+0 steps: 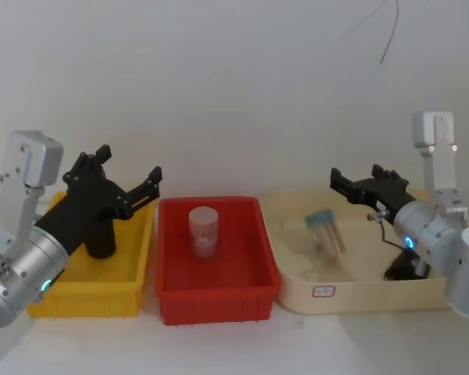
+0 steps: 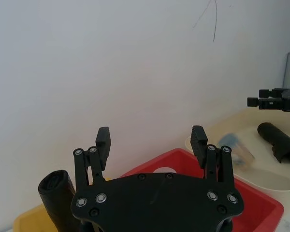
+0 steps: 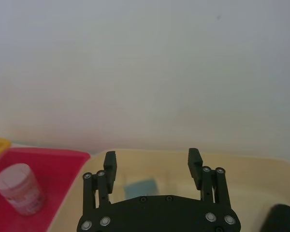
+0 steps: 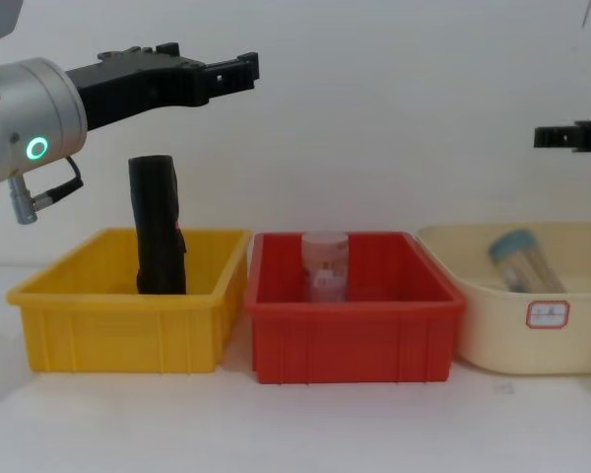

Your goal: Pick up the garbage bag with the one hand and transfer it to the other hand.

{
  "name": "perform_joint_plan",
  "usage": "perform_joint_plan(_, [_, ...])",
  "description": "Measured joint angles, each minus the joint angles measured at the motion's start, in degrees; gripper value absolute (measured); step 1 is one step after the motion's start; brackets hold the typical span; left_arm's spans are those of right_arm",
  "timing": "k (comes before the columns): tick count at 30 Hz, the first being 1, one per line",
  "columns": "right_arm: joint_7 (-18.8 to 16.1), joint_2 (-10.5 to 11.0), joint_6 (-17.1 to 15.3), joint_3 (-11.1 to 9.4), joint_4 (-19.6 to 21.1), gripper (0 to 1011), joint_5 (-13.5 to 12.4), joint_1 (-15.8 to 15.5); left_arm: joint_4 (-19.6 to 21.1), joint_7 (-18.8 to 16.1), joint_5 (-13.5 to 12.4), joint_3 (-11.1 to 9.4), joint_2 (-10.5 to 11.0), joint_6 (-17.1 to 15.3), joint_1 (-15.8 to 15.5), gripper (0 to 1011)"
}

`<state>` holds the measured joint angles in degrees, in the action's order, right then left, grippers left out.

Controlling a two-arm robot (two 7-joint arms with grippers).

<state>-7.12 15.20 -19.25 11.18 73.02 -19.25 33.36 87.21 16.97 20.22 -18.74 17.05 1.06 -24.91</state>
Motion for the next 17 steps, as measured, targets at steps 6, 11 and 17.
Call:
perform_joint_plan(6, [0.79,0.24,-0.24,-0.12,0.03,1004,0.95,-0.82,0.0,0.0,0.0,0.0,0.0,0.0,0.0,1000])
perform_joint_plan(11, [1.07,0.36,-0.75,-0.14,1.69,1004,1.47,-2.1,0.0,0.0,0.0,0.0,0.0,0.0,0.0,1000])
perform_joint_plan(17, [1.2,0.39,-1.18,-0.17,3.04,1004,1.77,-3.04,0.0,0.0,0.0,0.0,0.01,0.0,0.0,1000])
